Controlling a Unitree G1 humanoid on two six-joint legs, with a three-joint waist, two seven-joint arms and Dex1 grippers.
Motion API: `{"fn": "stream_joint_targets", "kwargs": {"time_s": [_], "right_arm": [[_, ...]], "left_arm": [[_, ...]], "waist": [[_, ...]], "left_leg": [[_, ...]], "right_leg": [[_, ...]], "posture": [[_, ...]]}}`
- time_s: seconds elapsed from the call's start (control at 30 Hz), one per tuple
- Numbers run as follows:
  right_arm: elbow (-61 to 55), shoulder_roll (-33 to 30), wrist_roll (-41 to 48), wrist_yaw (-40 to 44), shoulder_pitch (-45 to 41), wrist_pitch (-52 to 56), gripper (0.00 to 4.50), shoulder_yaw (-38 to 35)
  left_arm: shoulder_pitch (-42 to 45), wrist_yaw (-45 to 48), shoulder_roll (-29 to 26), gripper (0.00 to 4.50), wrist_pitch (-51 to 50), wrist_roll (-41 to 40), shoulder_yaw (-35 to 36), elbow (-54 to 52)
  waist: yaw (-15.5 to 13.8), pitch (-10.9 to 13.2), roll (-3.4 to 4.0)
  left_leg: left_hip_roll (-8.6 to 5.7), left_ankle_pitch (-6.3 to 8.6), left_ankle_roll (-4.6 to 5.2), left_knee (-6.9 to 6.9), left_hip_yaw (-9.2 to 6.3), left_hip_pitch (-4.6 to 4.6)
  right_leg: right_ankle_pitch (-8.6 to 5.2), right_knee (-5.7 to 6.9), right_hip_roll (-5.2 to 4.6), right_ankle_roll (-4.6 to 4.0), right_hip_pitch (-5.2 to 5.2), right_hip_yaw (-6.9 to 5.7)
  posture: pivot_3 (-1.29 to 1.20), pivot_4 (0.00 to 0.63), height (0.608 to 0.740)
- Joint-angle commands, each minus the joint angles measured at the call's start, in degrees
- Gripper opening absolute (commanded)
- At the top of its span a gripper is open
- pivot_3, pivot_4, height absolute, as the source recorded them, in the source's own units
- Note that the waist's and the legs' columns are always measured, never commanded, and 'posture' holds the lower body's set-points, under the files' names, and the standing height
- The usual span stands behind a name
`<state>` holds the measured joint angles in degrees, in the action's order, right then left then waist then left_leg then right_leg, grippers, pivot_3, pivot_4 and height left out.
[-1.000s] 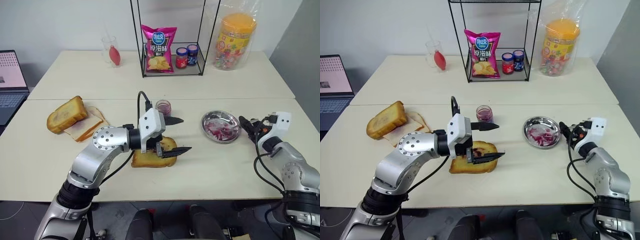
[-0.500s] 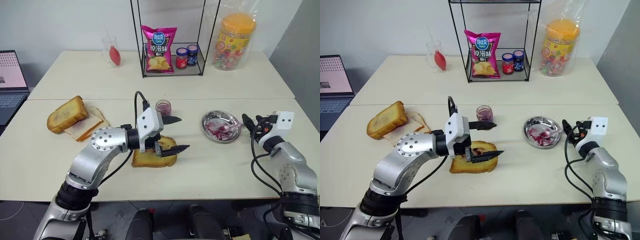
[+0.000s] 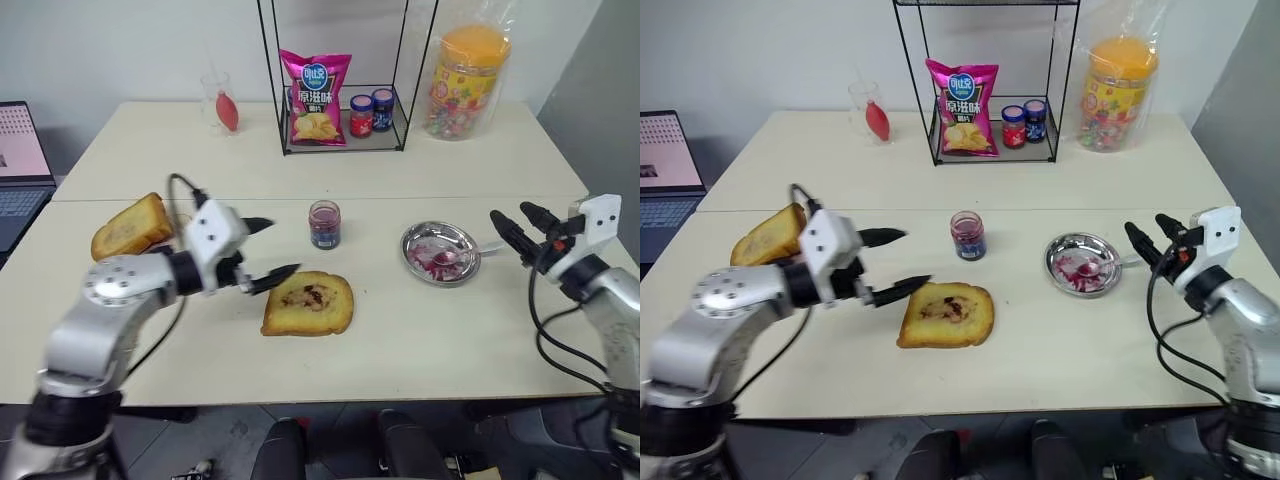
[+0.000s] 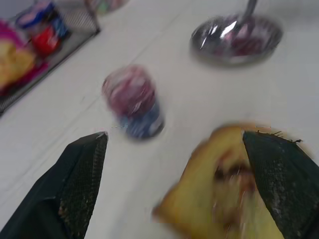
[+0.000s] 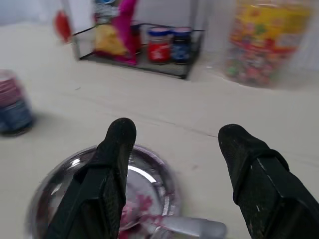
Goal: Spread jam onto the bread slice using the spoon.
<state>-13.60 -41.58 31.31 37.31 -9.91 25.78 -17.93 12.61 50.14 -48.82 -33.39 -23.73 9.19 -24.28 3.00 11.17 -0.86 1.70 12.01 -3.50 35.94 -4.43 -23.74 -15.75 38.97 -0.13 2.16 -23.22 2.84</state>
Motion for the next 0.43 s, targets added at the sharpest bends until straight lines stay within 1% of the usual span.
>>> {"fn": "stream_joint_targets", "kwargs": {"time_s": [0.03, 0.1, 0.17, 0.23, 0.3, 0.43], "right_arm": [[-6.33, -6.20, 3.32, 9.94, 4.83, 1.51, 2.98, -1.98], [-7.52, -9.13, 3.42, 15.75, 8.51, -0.32, 2.98, -3.88], [-7.54, -11.50, 3.97, 19.75, 11.46, -0.63, 2.98, -5.46], [-6.60, -13.65, 3.24, 22.80, 13.64, -1.27, 2.98, -6.69], [-5.48, -14.67, 2.68, 24.33, 14.29, -1.80, 2.98, -7.42], [-4.19, -14.80, 1.85, 24.70, 12.68, -2.77, 2.98, -6.71]], "left_arm": [[-7.12, 3.34, -5.33, 4.50, 2.36, 1.67, 7.02, -0.61], [-12.02, 4.80, -7.65, 4.50, 6.02, 4.61, 10.19, 1.36], [-14.49, 5.34, -7.97, 4.50, 8.47, 4.70, 12.62, 2.82], [-15.73, 5.61, -7.65, 4.50, 9.35, 4.10, 13.71, 2.78], [-16.18, 5.79, -7.22, 4.50, 9.15, 3.40, 13.86, 2.44], [-14.68, 5.11, -5.37, 4.50, 8.64, 1.24, 13.21, 2.57]], "waist": [[-0.27, -0.01, -0.03], [-0.37, 0.00, -0.03], [-0.71, 0.00, -0.03], [-1.09, -0.01, -0.05], [-1.16, -0.02, -0.07], [-1.16, -0.03, -0.09]], "left_leg": [[-0.01, 0.00, 0.00, 0.03, 0.00, 0.02], [-0.04, 0.00, -0.01, 0.04, 0.06, -0.01], [-0.03, 0.00, 0.00, 0.04, 0.06, 0.01], [-0.02, 0.00, 0.00, 0.05, 0.06, 0.05], [-0.02, 0.00, -0.01, 0.10, 0.08, 0.06], [-0.02, -0.01, -0.01, 0.15, 0.24, 0.13]], "right_leg": [[0.00, 0.00, -0.02, 0.00, 0.03, 0.00], [0.03, -0.01, -0.07, 0.04, -0.01, 0.06], [0.01, -0.01, -0.08, 0.01, 0.00, 0.03], [-0.16, 0.00, -0.08, -0.29, 0.02, 0.02], [-0.16, 0.00, -0.09, -0.30, 0.03, 0.05], [-0.14, 0.00, -0.11, -0.26, 0.06, 0.20]], "posture": [[0.00, 0.150, 0.740], [0.00, 0.150, 0.740], [0.00, 0.150, 0.740], [0.00, 0.150, 0.740], [0.00, 0.150, 0.740], [0.00, 0.150, 0.740]]}}
